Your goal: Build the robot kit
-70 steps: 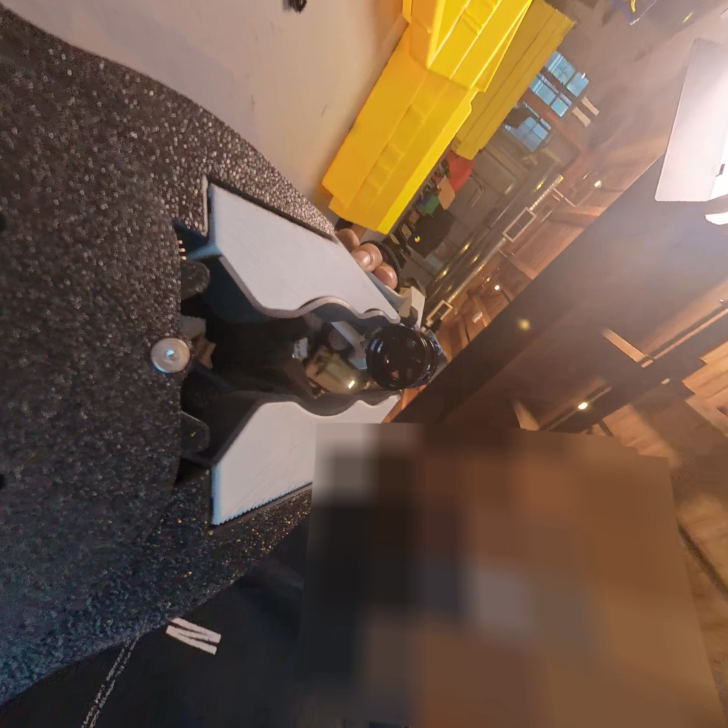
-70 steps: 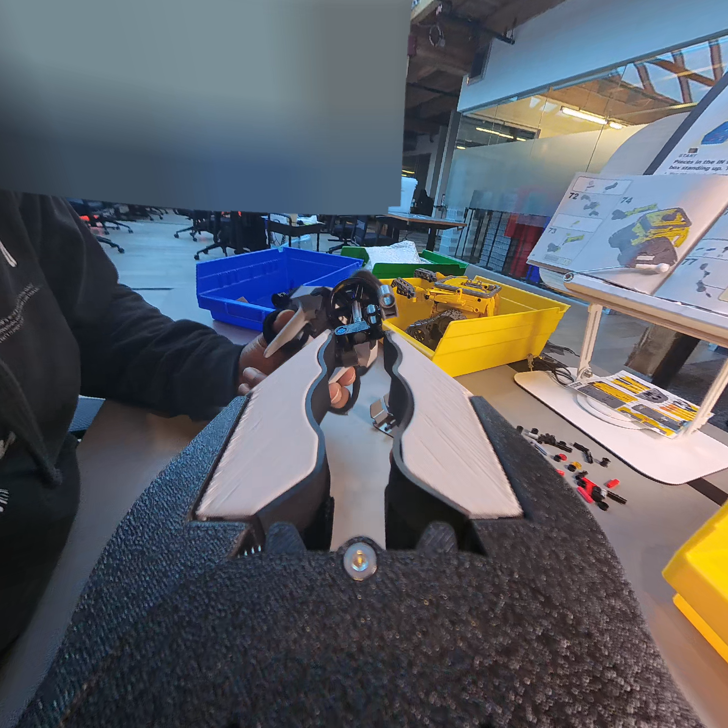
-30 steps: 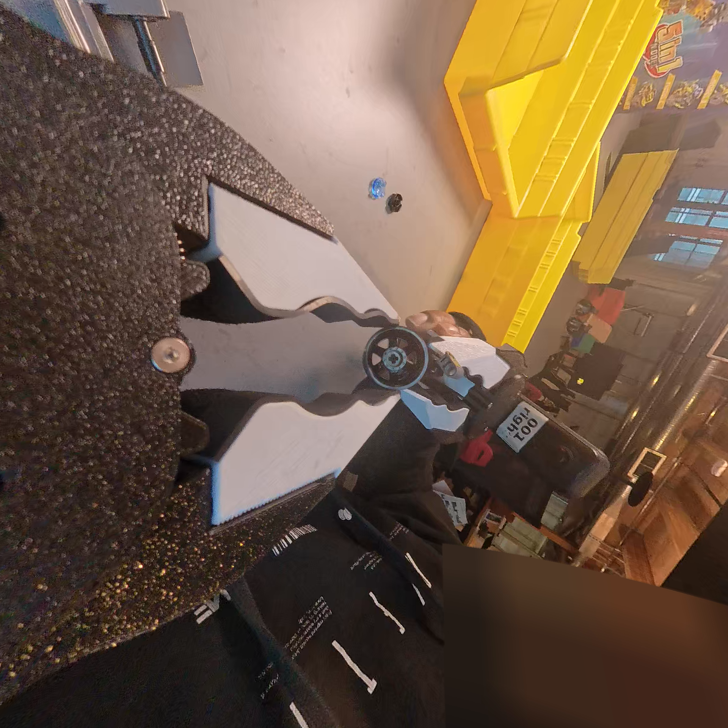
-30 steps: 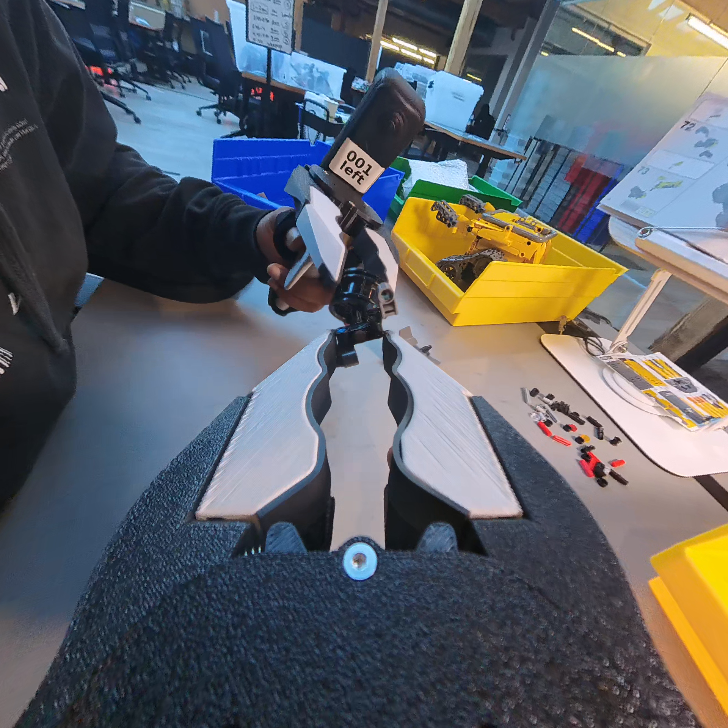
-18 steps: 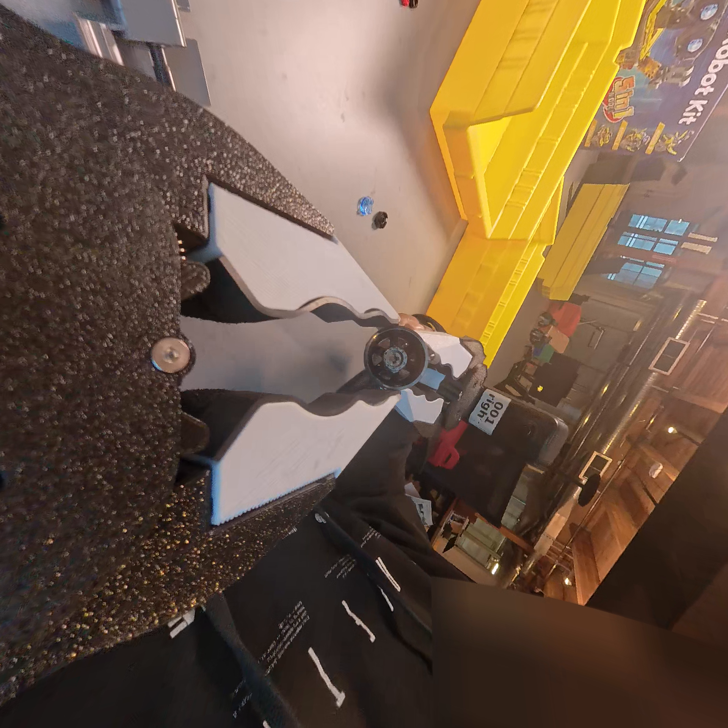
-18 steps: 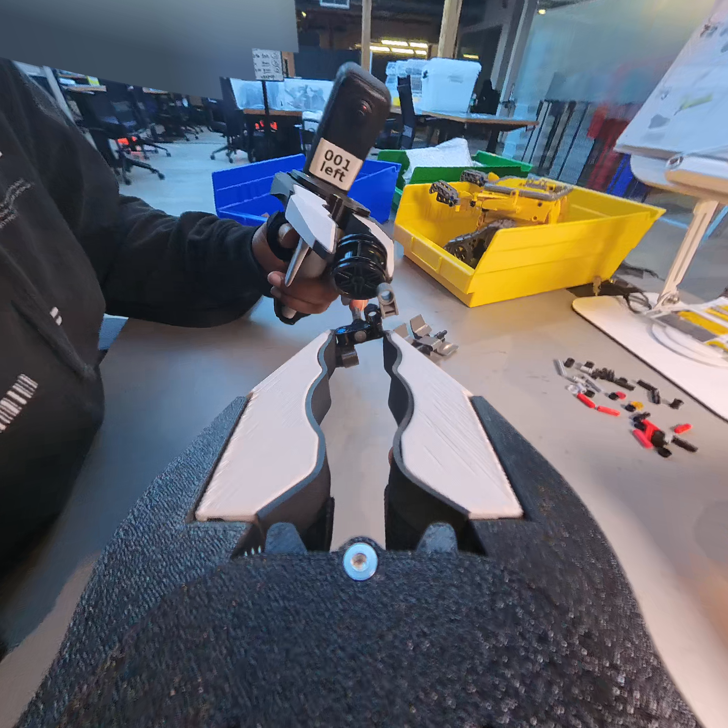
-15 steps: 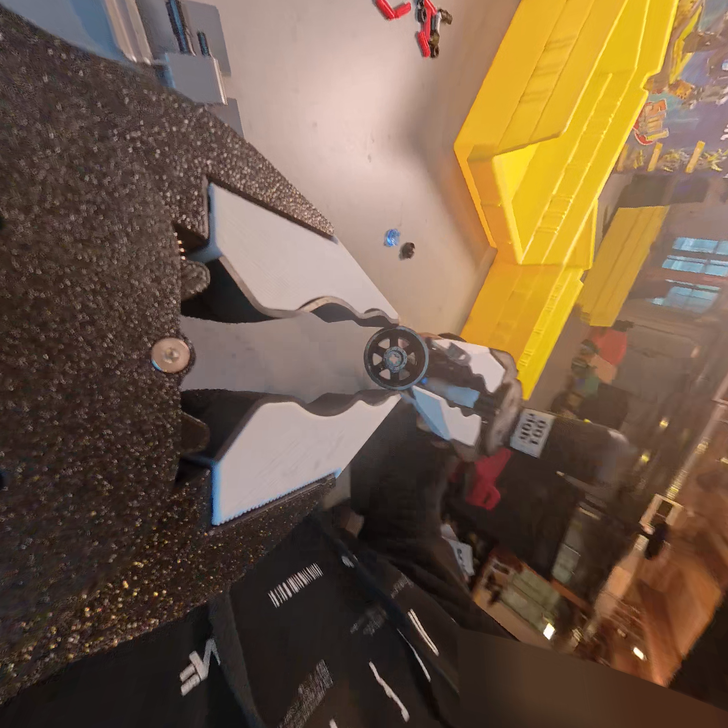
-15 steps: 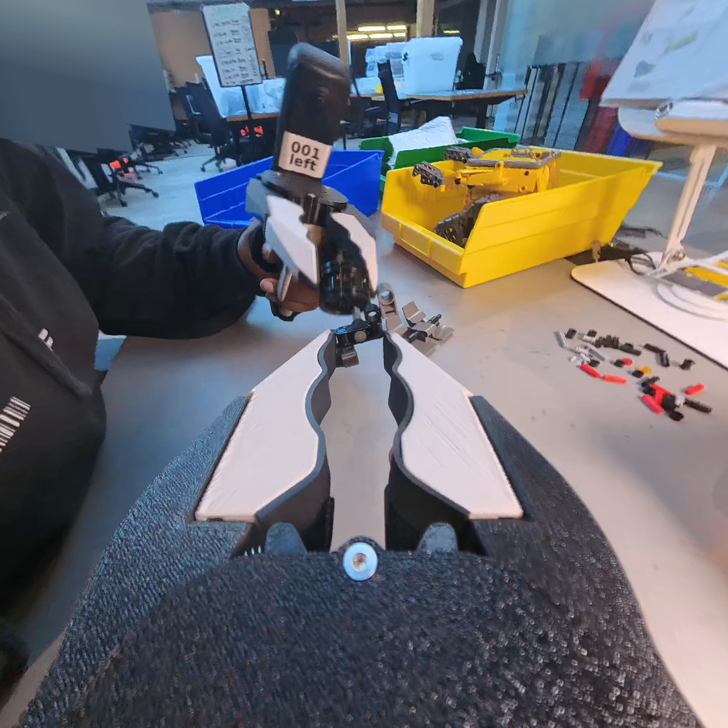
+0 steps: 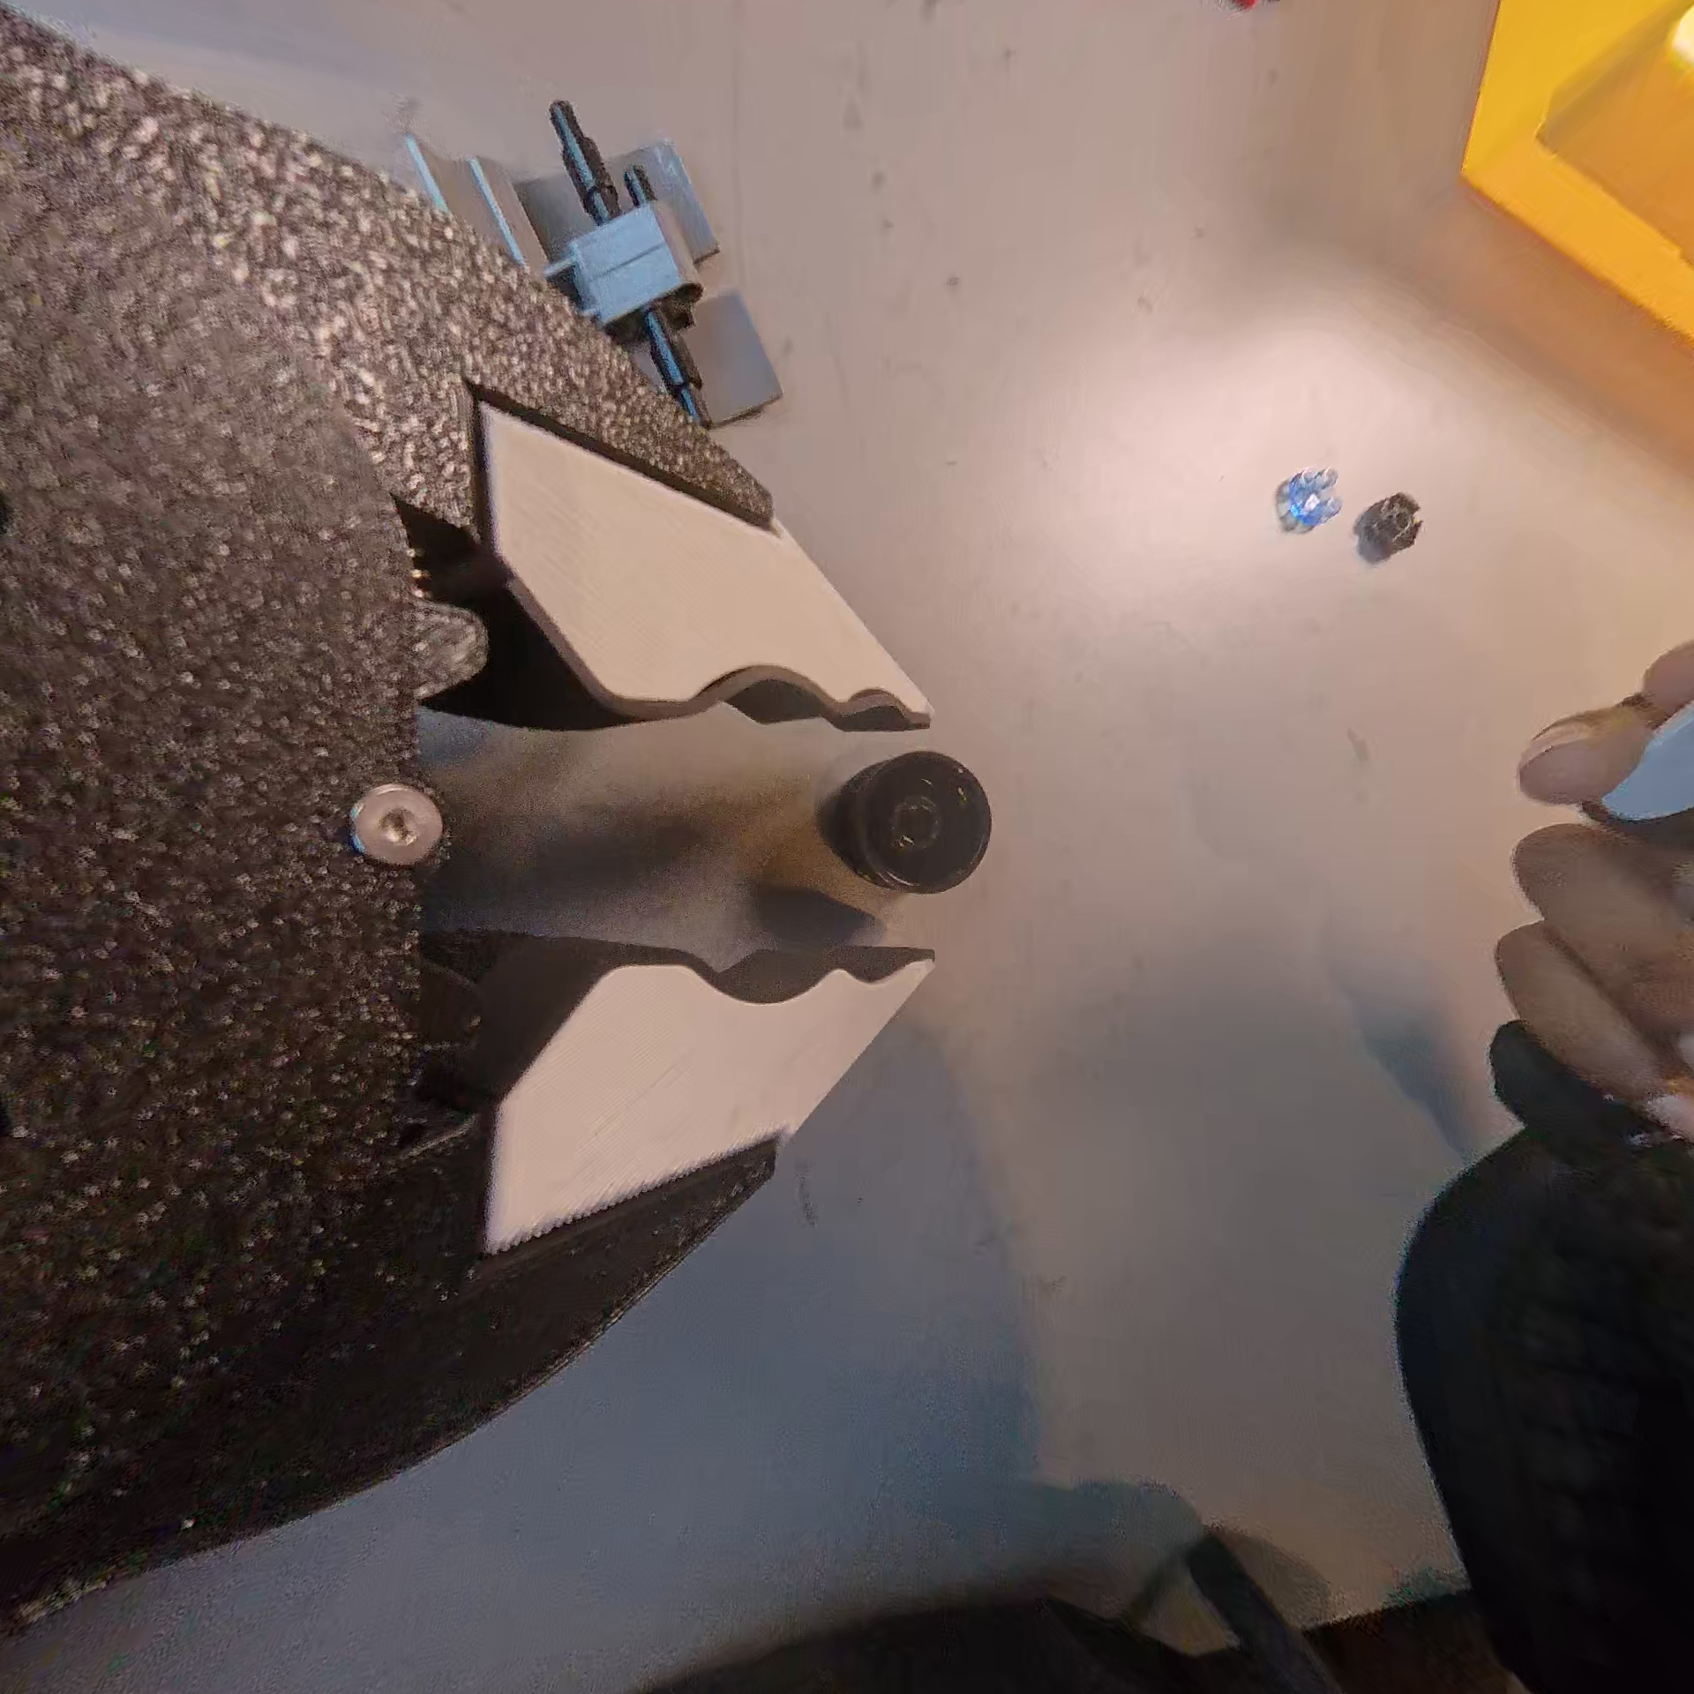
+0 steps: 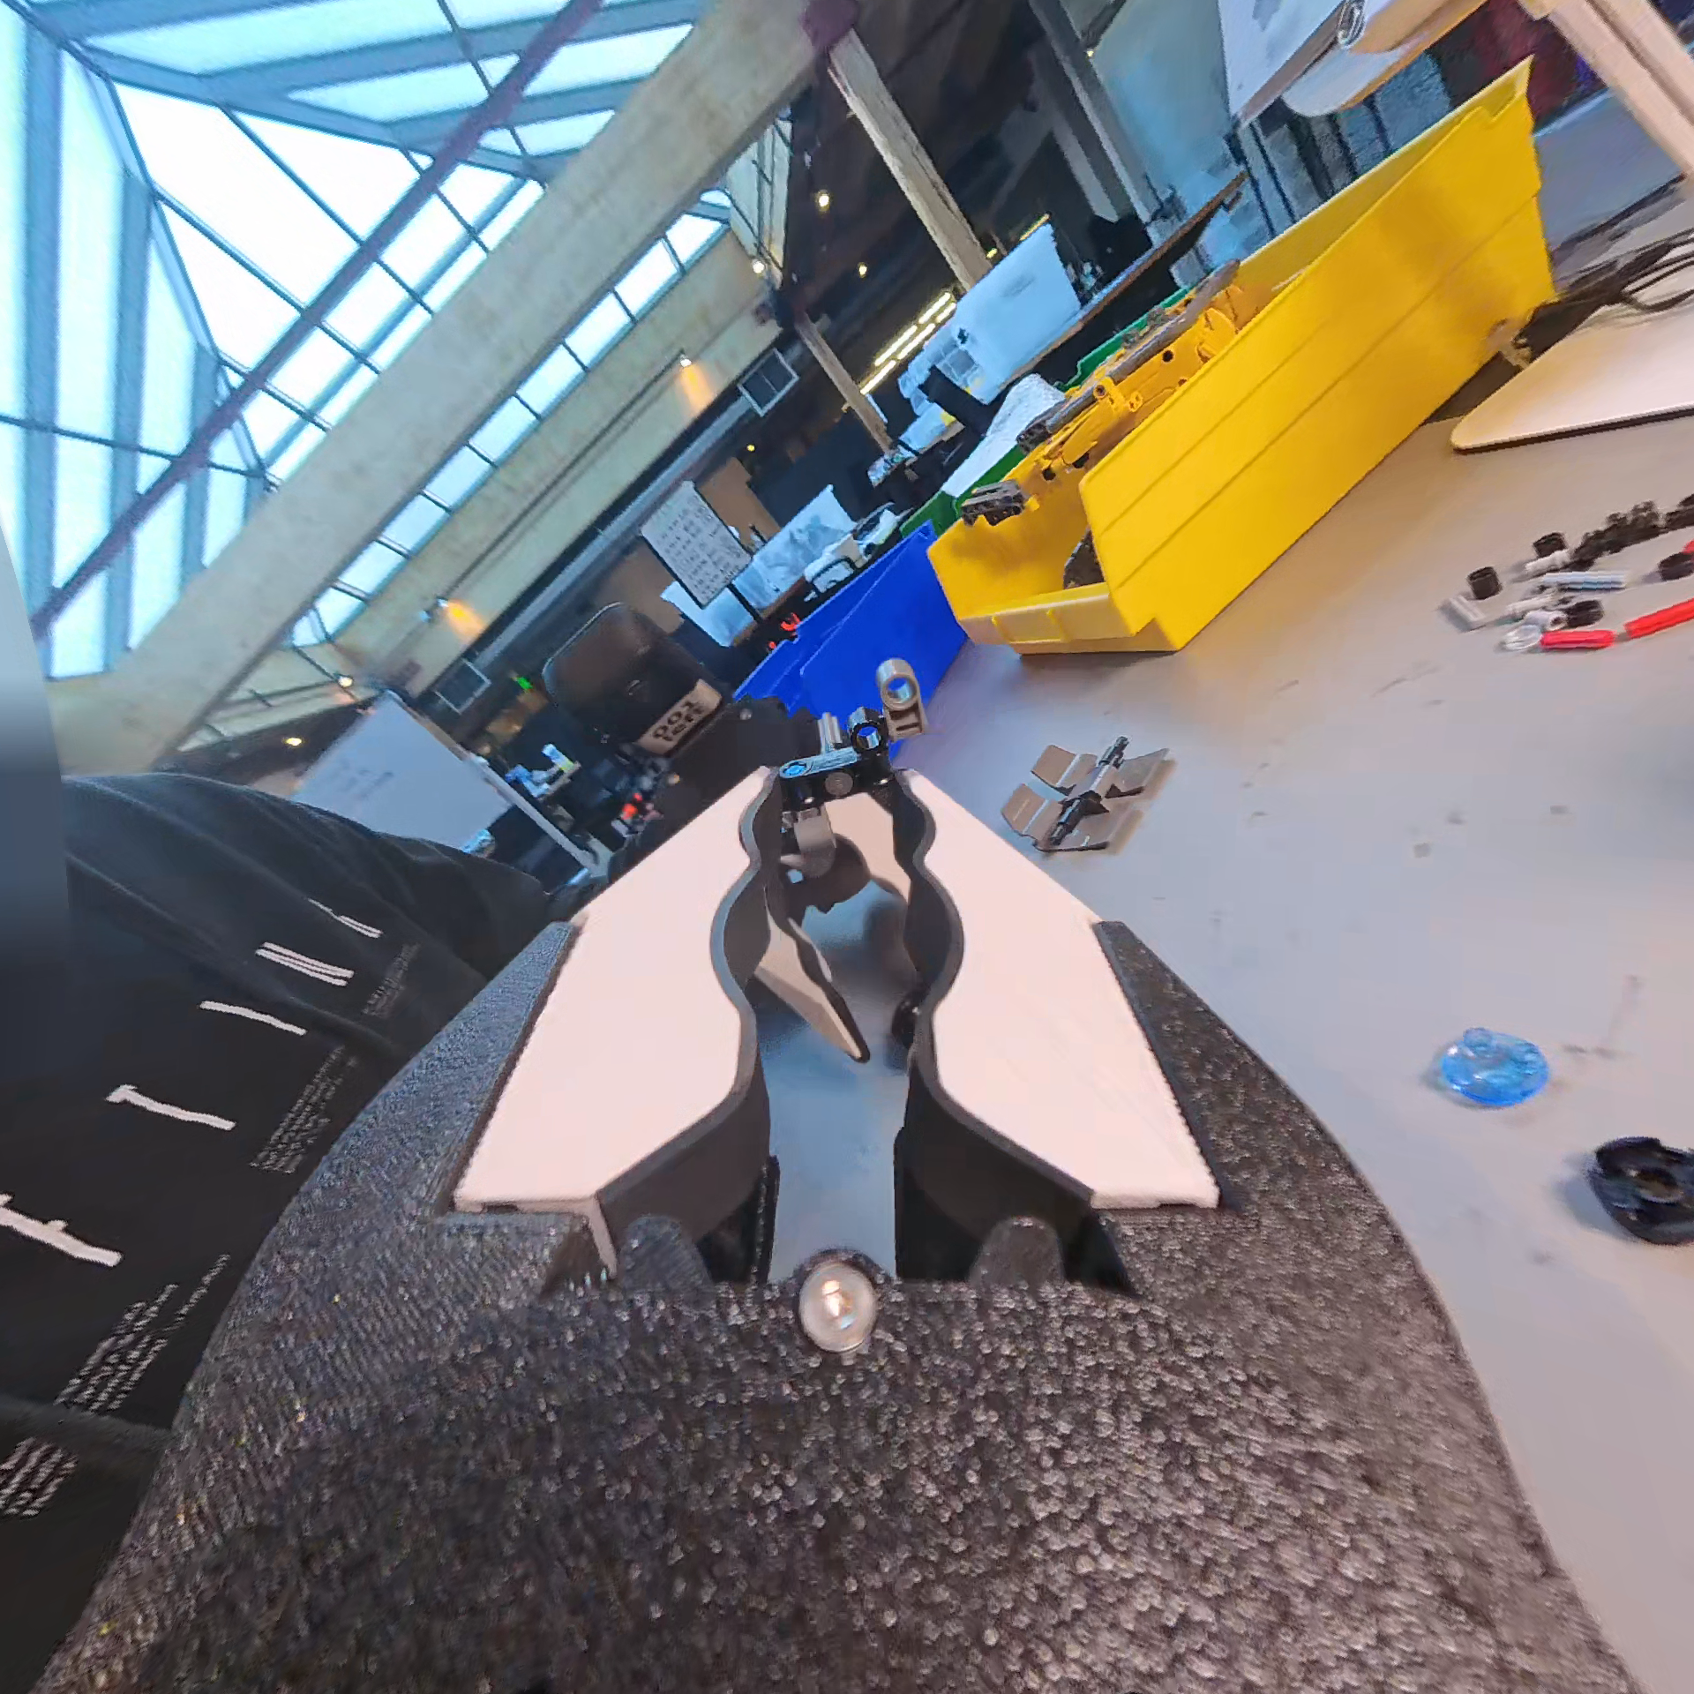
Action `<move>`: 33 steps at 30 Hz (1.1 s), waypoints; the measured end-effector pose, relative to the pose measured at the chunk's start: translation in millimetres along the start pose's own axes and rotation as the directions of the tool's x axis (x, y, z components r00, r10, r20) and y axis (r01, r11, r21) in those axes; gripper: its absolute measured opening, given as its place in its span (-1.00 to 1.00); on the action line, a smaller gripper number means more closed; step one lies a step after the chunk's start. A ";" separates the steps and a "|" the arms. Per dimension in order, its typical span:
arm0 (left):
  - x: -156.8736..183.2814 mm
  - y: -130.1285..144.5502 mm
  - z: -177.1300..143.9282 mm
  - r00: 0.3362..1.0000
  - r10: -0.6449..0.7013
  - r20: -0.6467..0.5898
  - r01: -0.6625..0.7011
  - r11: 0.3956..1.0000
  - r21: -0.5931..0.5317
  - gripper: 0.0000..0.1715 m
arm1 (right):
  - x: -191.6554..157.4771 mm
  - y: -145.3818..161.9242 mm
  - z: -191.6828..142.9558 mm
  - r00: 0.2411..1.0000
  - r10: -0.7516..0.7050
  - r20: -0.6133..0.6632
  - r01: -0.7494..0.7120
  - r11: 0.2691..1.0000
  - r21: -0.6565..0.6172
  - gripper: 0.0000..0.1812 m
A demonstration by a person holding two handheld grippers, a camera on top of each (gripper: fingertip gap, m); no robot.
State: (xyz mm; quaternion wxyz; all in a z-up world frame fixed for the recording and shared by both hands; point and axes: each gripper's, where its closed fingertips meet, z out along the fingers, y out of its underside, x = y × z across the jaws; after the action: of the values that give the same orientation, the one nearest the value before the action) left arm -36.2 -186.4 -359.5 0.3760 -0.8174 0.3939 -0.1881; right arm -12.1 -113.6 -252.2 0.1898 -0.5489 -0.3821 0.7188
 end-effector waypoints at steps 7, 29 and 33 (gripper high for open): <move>-16.9 -70.9 -45.0 0.994 -0.075 0.082 0.036 0.916 0.398 -0.63 | -9.6 22.5 11.9 0.994 0.086 0.074 -0.078 0.992 -0.101 -0.73; 10.2 -82.4 -45.6 0.997 0.051 0.055 -0.069 0.916 0.394 -0.97 | -33.6 52.2 27.0 0.984 -0.088 0.157 0.121 0.968 -0.218 -0.69; 14.6 -83.3 -45.1 0.999 0.045 0.013 -0.046 0.914 0.404 -0.97 | -36.3 53.8 27.7 0.978 -0.124 0.168 0.160 0.962 -0.220 -0.73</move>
State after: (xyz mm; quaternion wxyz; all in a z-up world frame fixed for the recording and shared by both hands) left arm -12.5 -185.1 -266.7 0.5416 -0.7130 0.3648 -0.2552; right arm -18.3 -182.5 -266.7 0.1456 -0.4817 -0.5156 0.6934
